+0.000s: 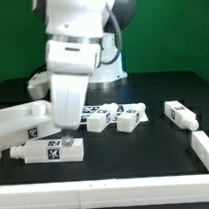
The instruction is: Assemble desk
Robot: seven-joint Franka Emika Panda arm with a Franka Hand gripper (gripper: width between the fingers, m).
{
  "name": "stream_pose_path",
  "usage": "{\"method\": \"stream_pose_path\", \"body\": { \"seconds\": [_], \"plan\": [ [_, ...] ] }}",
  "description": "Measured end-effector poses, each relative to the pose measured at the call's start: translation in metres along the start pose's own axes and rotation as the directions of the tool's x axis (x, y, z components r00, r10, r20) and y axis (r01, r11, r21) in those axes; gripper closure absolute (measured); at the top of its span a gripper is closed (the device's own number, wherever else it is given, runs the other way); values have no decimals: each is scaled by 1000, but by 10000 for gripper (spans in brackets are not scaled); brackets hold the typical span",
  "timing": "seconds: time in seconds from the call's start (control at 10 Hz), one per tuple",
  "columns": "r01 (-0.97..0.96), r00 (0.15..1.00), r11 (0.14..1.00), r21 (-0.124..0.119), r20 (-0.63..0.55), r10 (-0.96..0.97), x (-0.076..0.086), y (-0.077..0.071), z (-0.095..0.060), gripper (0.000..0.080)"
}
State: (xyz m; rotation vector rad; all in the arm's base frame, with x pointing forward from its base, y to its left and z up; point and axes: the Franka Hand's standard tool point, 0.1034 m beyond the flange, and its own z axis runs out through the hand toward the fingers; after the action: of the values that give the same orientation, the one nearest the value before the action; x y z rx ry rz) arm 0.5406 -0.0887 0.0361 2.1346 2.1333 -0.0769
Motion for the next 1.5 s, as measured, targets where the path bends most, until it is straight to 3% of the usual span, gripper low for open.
{"method": "stream_pose_path", "body": {
  "seconds": [0.1, 0.3, 0.6, 0.8, 0.9, 1.0, 1.1, 1.2, 1.3, 1.5],
  "plan": [
    [-8, 1000, 1000, 14, -4, 8, -3, -3, 10, 151],
    [-41, 999, 998, 42, -12, 42, 8, -15, 23, 151],
    [-58, 998, 997, 45, -13, 59, 14, -16, 24, 163],
    [-55, 998, 998, 45, -13, 55, 14, -16, 24, 516],
    [-132, 991, 990, 47, -15, 133, 16, -16, 23, 515],
    [-214, 977, 975, 58, -12, 215, 17, -12, 23, 515],
    [-288, 957, 954, 79, 7, 288, 18, 6, 23, 515],
    [-366, 930, 927, 79, 11, 366, 21, 30, 20, 515],
    [-511, 859, 854, 99, 19, 511, 22, 38, 14, 515],
    [-619, 784, 779, 96, 22, 620, 26, 41, 14, 514]
  ]
}}
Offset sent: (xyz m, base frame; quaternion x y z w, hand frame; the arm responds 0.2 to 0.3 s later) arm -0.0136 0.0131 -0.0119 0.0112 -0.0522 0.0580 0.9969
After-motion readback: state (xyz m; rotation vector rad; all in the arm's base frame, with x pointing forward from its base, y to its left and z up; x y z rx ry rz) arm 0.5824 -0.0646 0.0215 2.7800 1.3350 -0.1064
